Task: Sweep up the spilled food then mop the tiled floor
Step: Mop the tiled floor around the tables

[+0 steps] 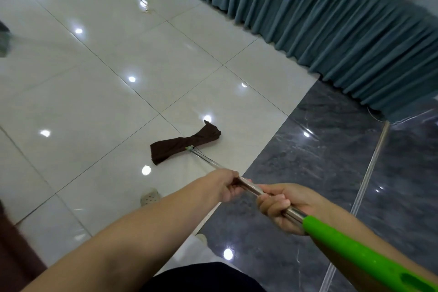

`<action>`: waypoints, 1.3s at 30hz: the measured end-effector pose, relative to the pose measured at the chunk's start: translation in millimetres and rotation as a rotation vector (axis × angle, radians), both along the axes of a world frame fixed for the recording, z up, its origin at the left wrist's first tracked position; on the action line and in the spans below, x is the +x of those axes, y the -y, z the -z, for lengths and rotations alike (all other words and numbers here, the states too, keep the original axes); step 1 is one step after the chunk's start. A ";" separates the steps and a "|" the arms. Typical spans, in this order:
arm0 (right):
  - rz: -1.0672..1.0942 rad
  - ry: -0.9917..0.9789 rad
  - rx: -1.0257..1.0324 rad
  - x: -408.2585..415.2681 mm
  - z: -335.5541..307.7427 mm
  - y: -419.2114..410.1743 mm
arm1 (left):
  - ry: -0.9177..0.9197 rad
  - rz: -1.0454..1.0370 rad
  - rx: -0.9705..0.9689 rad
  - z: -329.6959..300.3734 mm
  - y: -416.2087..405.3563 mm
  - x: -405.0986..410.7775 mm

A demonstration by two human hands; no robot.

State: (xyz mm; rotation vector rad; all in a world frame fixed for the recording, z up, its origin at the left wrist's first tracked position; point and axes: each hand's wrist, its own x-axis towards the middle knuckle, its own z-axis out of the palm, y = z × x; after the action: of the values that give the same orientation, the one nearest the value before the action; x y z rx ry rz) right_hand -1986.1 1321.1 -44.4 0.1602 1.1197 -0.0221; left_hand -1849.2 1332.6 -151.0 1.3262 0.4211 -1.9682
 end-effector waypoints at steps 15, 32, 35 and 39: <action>-0.052 -0.039 -0.052 112.1 47.9 39.4 | 0.189 -0.200 -0.032 19.0 30.1 94.3; 0.019 -0.135 -0.161 395.2 41.7 200.1 | 0.131 -0.258 -0.060 19.7 197.5 356.1; 0.028 -0.170 -0.192 427.3 42.6 219.5 | 0.120 -0.252 -0.044 20.7 220.2 386.2; -0.026 -0.206 -0.221 454.3 41.1 251.6 | 0.083 -0.264 -0.055 22.3 249.7 412.2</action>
State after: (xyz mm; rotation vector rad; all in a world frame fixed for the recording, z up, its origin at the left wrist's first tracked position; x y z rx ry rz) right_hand -1531.9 1069.5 -85.5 -0.0560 1.3154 -0.1414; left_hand -1437.0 1082.9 -173.3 1.2449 0.4733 -1.6900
